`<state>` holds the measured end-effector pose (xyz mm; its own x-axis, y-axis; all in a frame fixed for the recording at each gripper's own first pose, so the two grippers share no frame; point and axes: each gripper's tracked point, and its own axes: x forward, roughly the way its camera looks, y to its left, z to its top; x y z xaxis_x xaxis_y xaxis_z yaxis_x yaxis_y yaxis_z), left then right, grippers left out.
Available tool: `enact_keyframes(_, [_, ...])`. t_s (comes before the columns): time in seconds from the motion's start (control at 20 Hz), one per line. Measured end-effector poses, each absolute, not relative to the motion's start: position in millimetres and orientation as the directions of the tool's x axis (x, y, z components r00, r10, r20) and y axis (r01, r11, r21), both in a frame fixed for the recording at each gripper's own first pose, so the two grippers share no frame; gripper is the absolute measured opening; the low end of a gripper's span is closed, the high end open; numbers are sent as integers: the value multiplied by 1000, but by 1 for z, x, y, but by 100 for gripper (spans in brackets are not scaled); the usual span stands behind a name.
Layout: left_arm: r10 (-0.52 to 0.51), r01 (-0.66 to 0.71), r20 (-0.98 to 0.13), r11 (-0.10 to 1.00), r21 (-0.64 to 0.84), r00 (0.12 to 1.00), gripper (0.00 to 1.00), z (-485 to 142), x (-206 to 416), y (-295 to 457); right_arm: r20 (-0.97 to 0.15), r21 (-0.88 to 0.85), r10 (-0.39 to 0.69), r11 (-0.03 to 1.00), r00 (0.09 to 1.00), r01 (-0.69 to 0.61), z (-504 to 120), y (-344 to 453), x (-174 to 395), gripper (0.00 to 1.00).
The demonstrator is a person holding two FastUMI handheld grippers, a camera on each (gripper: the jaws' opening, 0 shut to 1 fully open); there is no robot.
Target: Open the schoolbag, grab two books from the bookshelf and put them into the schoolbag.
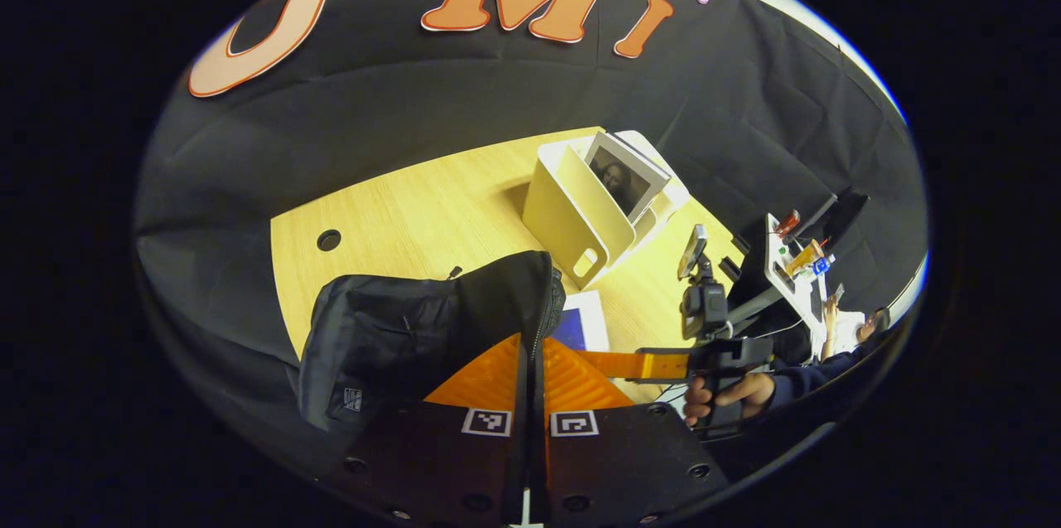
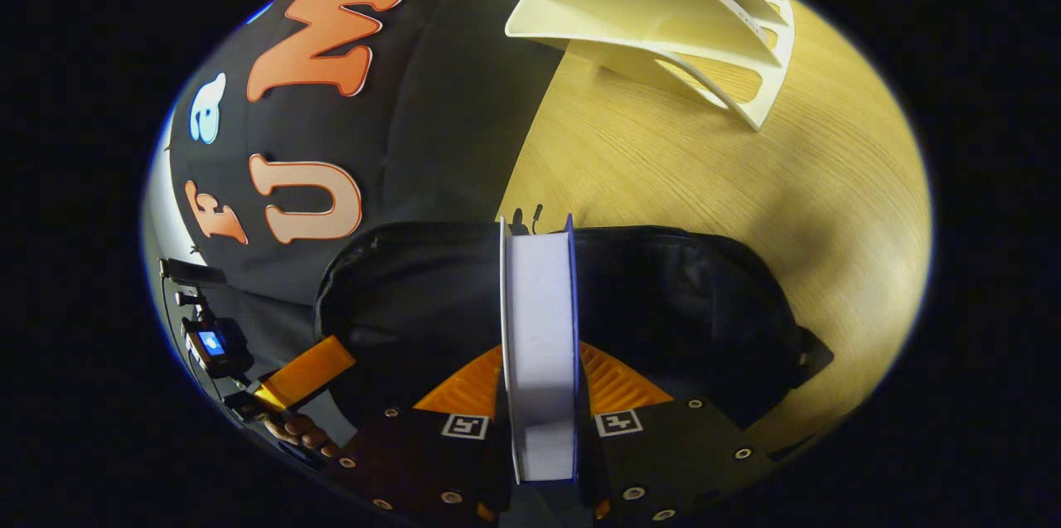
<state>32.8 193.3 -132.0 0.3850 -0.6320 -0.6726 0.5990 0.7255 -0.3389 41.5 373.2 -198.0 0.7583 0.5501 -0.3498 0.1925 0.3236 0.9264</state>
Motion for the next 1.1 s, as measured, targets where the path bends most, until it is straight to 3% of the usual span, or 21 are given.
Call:
enact_keyframes(0.25, [-642,604,-664,719,-345,385,3,-134,30,193,-377,908,542,377,751,185,-219,398,59,32])
enact_keyframes(0.35, [-640,600,-661,722,-345,390,3,-137,32,194,-408,899,566,388,716,205,-222,409,59,34])
enact_keyframes(0.45, [-623,589,-668,738,-329,408,3,-141,37,201,-503,847,582,478,639,231,-238,413,49,39])
enact_keyframes(0.7, [-611,580,-672,749,-320,419,3,-146,38,201,-656,723,606,676,449,143,-263,418,6,93])
enact_keyframes(0.9, [-593,567,-684,764,-308,426,3,-150,37,199,-725,633,565,772,394,58,-258,388,-16,98])
enact_keyframes(1.1, [-576,564,-697,772,-294,426,3,-155,30,191,-772,526,470,851,428,13,-234,313,-16,98])
